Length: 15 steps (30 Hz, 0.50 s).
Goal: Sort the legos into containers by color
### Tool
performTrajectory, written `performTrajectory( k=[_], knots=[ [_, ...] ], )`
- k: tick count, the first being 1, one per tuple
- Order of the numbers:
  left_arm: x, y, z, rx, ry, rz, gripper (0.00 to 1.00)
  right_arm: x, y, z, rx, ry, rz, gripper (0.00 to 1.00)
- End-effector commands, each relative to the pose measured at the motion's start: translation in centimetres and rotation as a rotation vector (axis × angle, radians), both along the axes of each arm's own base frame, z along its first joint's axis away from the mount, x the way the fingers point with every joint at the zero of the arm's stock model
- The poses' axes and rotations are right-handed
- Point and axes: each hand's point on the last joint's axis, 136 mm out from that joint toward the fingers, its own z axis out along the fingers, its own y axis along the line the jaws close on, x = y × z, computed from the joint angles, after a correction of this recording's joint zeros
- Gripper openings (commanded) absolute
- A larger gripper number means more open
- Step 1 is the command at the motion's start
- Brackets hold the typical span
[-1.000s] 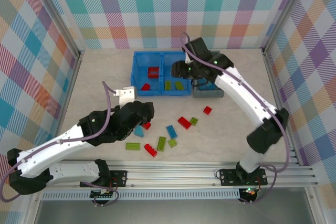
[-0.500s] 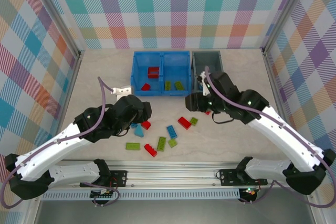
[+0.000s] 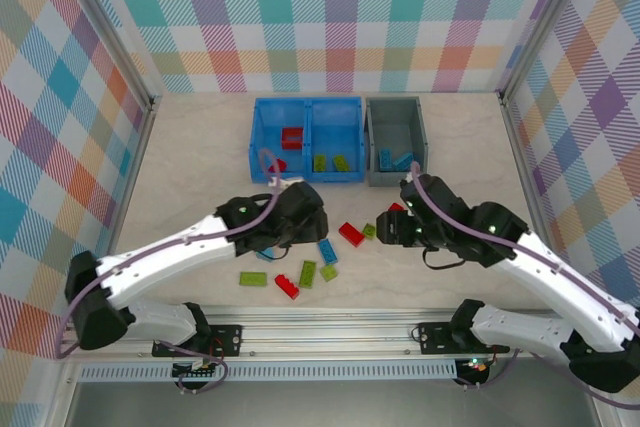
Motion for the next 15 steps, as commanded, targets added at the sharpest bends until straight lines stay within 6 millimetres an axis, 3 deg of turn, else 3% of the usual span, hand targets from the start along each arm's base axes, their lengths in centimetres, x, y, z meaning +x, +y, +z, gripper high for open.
performTrajectory(
  k=[1, 7, 15],
  knots=[
    [1.1, -5.2, 0.8, -0.037, -0.075, -0.198, 0.65, -0.2, -1.9, 0.7, -0.004, -0.048, -0.058, 0.57],
    [2.2, -11.2, -3.3, 0.093, -0.006, -0.461, 0.69, -1.5, -3.5, 1.9, 0.106, -0.098, -0.084, 0.60],
    [4.8, -14.6, -9.2, 0.265, 0.046, -0.556, 0.71, -3.1, -5.9, 3.5, 0.186, -0.148, -0.118, 0.66]
  ],
)
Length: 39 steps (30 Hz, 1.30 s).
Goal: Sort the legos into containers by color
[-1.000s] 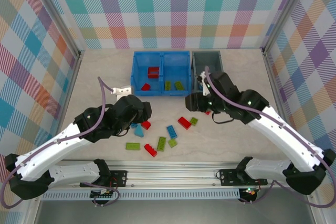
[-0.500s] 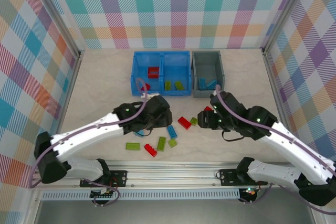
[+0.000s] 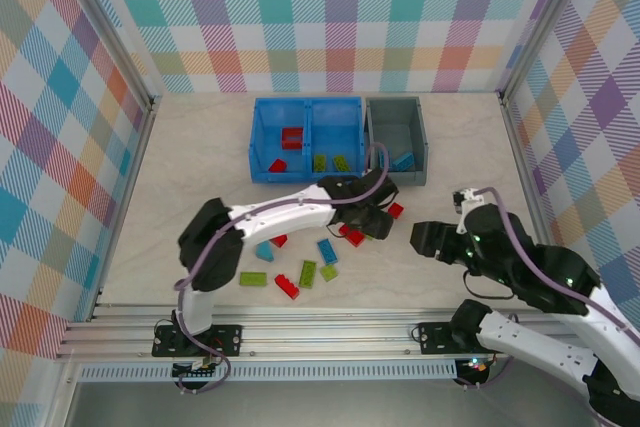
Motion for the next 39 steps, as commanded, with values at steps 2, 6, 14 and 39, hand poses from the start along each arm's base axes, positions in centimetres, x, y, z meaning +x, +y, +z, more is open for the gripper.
performTrajectory(
  k=[2, 6, 14, 39],
  knots=[
    [0.1, -0.5, -2.1, 0.101, 0.008, -0.085, 0.72, -0.3, -0.8, -0.2, -0.013, 0.015, -0.029, 0.66],
    [0.6, -0.8, -4.0, 0.133, 0.029, -0.084, 0.72, -0.1, -0.8, -0.3, -0.018, 0.015, -0.033, 0.66],
    [1.0, -1.1, -7.1, 0.169, 0.060, -0.078, 0.59, 0.2, -0.4, -0.4, -0.028, 0.016, -0.027, 0.67],
    [13.7, 7.0, 6.5, -0.124, -0.110, 0.321, 0.31, 5.0, 6.4, 0.7, -0.078, -0.055, 0.085, 0.66]
  ],
)
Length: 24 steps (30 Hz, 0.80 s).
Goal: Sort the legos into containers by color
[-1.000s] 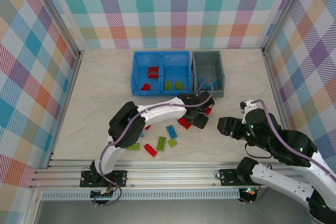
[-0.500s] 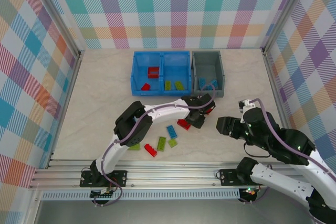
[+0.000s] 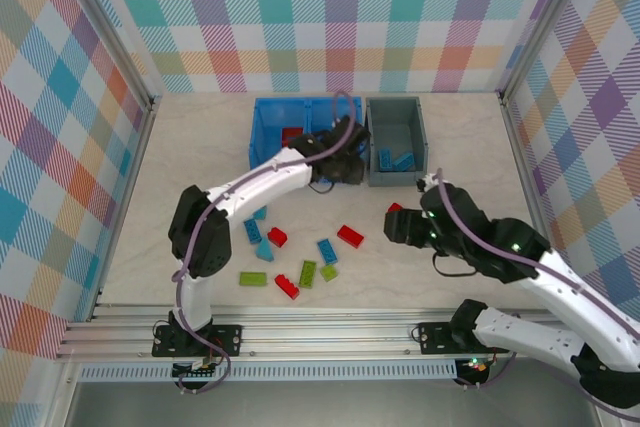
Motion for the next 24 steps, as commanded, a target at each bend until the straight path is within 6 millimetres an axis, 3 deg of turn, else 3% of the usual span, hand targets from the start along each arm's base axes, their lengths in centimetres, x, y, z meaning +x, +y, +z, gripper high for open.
performTrajectory(
  k=[1, 7, 11, 18, 24],
  knots=[
    [3.0, 0.9, -0.8, -0.062, 0.032, 0.067, 0.31, 1.6, 2.2, 3.1, 0.055, -0.096, 0.046, 0.66],
    [9.5, 0.1, -1.5, -0.194, 0.052, 0.134, 0.32, 2.3, 3.1, 3.1, 0.056, -0.100, 0.047, 0.65],
    [12.3, 0.0, -4.3, -0.235, 0.111, 0.187, 0.32, 2.2, 2.9, 2.5, 0.049, -0.087, 0.037, 0.66],
    [14.1, -0.2, -7.0, -0.311, 0.164, 0.213, 0.41, 2.1, 2.9, 1.8, 0.054, -0.070, 0.032, 0.66],
    [14.0, -0.3, -6.1, -0.320, 0.159, 0.193, 0.62, 2.0, 3.2, 1.2, 0.051, -0.055, 0.041, 0.66]
  ],
)
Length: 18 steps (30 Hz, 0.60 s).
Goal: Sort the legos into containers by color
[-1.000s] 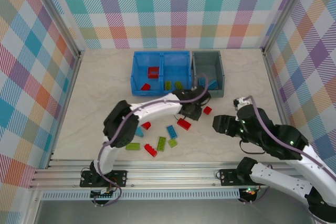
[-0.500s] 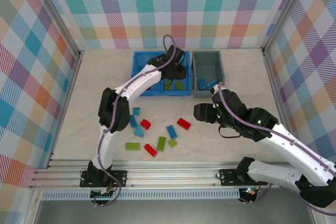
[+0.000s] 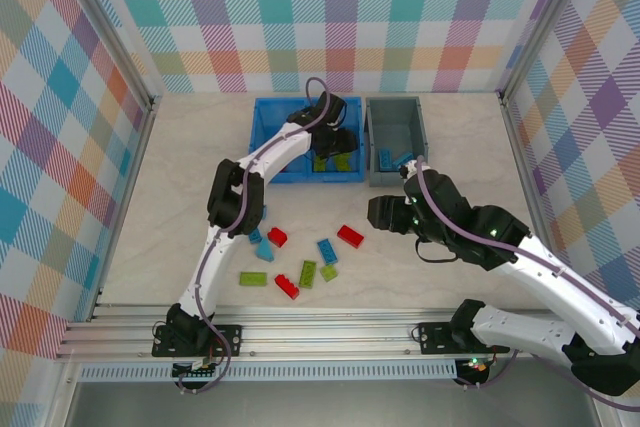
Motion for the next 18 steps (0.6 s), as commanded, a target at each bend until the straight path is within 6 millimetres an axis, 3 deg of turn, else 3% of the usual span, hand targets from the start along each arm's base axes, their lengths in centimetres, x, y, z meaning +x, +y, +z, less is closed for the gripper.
performTrajectory(
  k=[1, 7, 12, 14, 18],
  knots=[
    [0.7, -0.6, 3.8, -0.067, -0.063, -0.010, 0.63, -0.1, 0.5, -0.1, 0.027, 0.002, 0.009, 0.66],
    [0.0, 1.1, 9.4, -0.069, -0.161, 0.037, 0.60, -0.3, 0.7, -1.0, 0.021, 0.029, 0.017, 0.66],
    [-2.5, 3.6, 15.1, -0.074, -0.258, 0.089, 0.56, -0.2, 1.8, -2.9, -0.029, 0.067, 0.062, 0.64],
    [-4.8, 4.9, 17.2, -0.069, -0.283, 0.102, 0.59, -0.2, 2.9, -4.9, -0.094, 0.107, 0.111, 0.64],
    [-11.4, 8.6, 19.1, -0.039, -0.311, 0.132, 0.63, -1.2, 5.7, -9.3, -0.214, 0.221, 0.198, 0.64]
  ],
)
